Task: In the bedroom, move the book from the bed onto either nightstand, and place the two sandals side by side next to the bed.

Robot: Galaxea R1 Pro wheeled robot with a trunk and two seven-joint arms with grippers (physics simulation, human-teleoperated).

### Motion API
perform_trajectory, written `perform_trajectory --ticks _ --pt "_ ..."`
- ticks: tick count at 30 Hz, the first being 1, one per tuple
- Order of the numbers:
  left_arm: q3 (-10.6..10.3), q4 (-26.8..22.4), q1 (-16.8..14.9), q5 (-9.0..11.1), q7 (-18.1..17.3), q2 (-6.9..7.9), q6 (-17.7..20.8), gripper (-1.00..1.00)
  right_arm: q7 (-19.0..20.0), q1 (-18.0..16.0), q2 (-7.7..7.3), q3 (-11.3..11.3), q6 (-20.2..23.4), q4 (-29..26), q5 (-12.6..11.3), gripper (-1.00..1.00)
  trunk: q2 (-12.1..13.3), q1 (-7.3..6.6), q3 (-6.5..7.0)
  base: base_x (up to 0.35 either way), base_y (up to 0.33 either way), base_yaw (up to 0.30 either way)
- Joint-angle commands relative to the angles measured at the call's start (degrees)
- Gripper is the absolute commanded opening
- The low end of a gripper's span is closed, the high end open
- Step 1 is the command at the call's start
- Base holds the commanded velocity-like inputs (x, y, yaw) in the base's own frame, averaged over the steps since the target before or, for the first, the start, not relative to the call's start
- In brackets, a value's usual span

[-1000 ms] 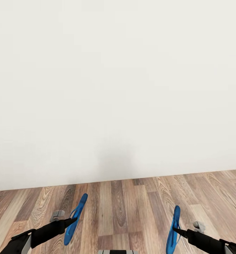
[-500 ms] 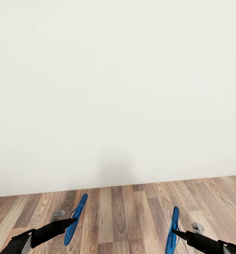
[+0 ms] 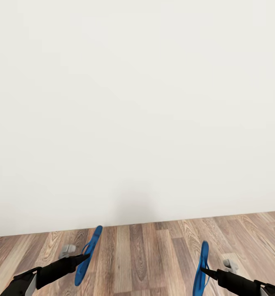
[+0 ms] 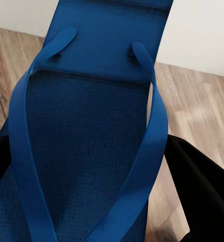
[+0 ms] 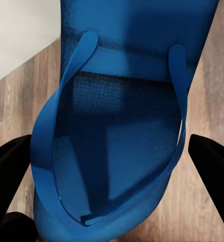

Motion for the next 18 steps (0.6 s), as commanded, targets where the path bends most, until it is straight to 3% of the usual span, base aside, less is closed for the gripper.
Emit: perform_trajectory --ticks 1,18 --pt "0.4 0.0 -0.1 -0.5 -0.4 -0.08 0.5 -1.00 0.1 0.0 -0.01 0.1 0.6 0.0 -0.4 -1.00 0.0 -0.04 0.18 0.000 0.000 0.000" --pt "0.4 0.0 -0.1 -0.5 -0.4 -0.11 0.5 -1.00 0.2 0.0 -0.02 0.1 0.6 0.0 -0.5 -1.00 0.2 -0.47 3.94 0.000 0.000 0.000"
